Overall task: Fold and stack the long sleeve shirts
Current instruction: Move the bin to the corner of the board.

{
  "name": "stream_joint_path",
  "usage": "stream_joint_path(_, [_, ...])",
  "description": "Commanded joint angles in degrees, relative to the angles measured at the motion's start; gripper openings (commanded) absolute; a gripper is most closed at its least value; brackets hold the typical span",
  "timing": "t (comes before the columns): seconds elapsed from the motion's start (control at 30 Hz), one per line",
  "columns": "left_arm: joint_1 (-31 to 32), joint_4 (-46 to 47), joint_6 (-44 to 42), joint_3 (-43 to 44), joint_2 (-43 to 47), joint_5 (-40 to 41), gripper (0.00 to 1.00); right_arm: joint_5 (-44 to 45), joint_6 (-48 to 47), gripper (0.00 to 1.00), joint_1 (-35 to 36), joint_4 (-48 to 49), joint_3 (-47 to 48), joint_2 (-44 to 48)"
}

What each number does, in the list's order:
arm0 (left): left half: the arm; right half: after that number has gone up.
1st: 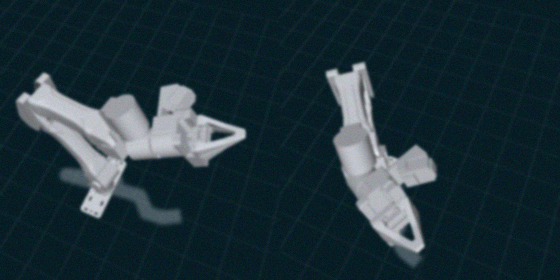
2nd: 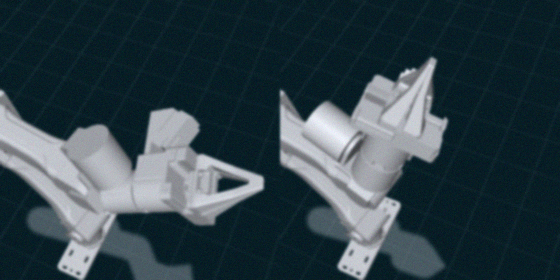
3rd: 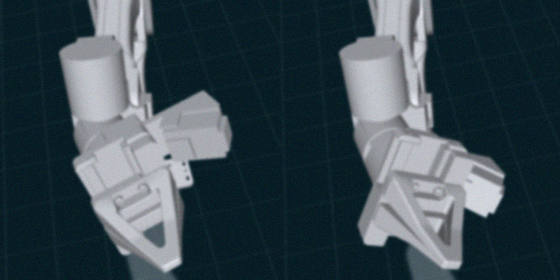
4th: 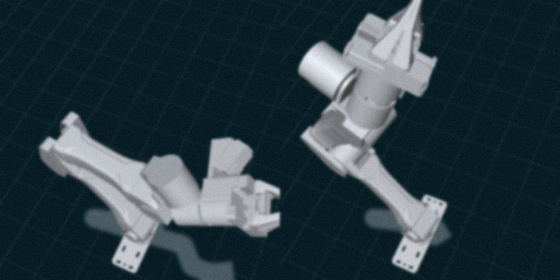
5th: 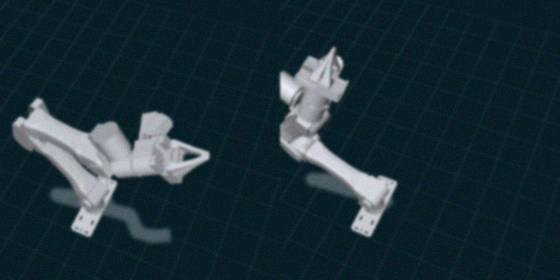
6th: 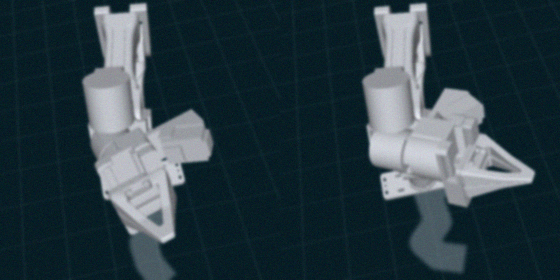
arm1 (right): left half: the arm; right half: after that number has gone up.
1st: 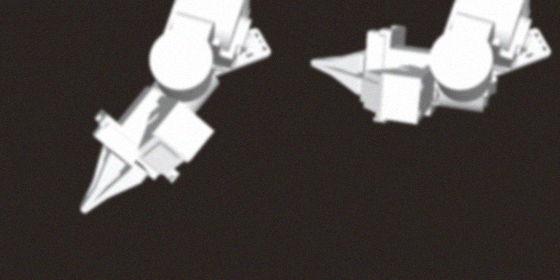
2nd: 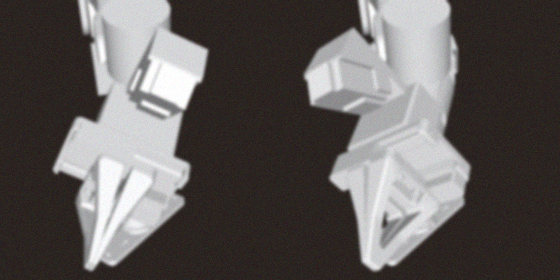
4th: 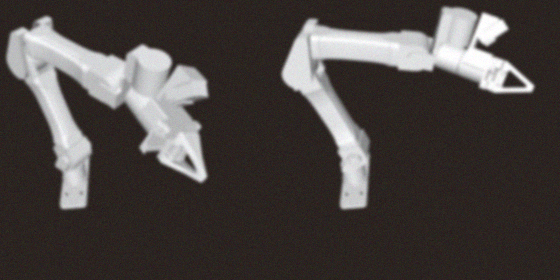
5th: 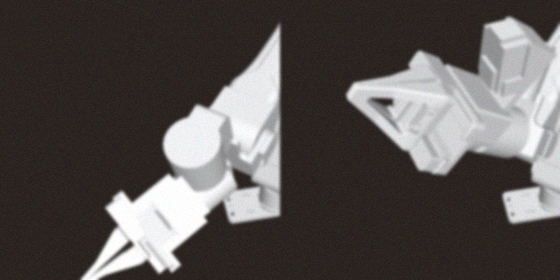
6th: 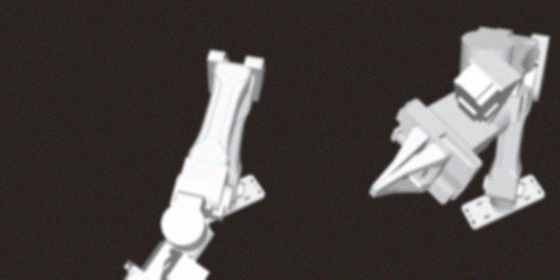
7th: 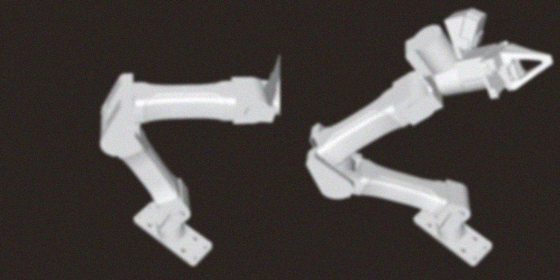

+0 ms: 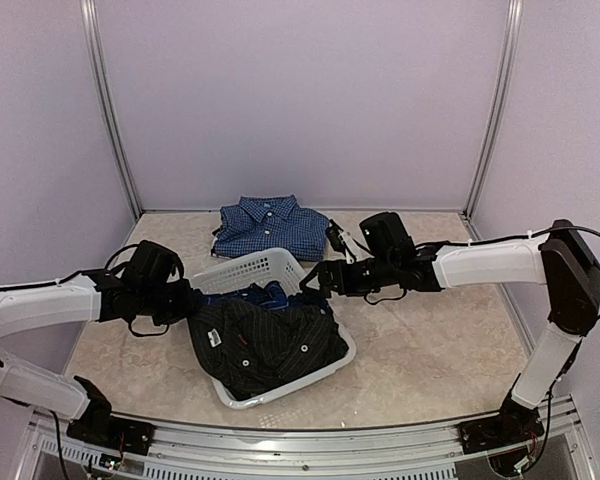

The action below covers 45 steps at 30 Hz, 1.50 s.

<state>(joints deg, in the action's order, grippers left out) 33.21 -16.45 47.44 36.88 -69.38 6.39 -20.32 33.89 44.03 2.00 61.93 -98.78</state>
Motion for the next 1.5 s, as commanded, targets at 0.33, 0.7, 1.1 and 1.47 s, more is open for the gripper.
stream_joint_path(0.33, [-19.2, -18.8, -28.4, 31.0, -20.9, 6.7, 0.00, 1.1, -6.4, 0.96, -0.7, -2.7, -0.6, 2.1])
stream_joint_path(0.7, [-29.6, -21.5, -51.7, 40.8, -40.4, 16.7, 0.00, 3.4, -10.3, 0.96, -3.0, -3.8, -1.7, 3.1])
stream_joint_path(1.1, [-41.0, -16.1, -60.1, 43.2, -39.4, 16.2, 0.03, 11.8, -18.9, 0.94, -4.7, -5.7, 11.9, -9.1])
stream_joint_path(1.47, [-46.4, -18.0, -53.1, 50.8, -42.9, 26.8, 0.50, 18.8, -40.9, 0.93, -2.4, -11.7, 38.8, -30.0])
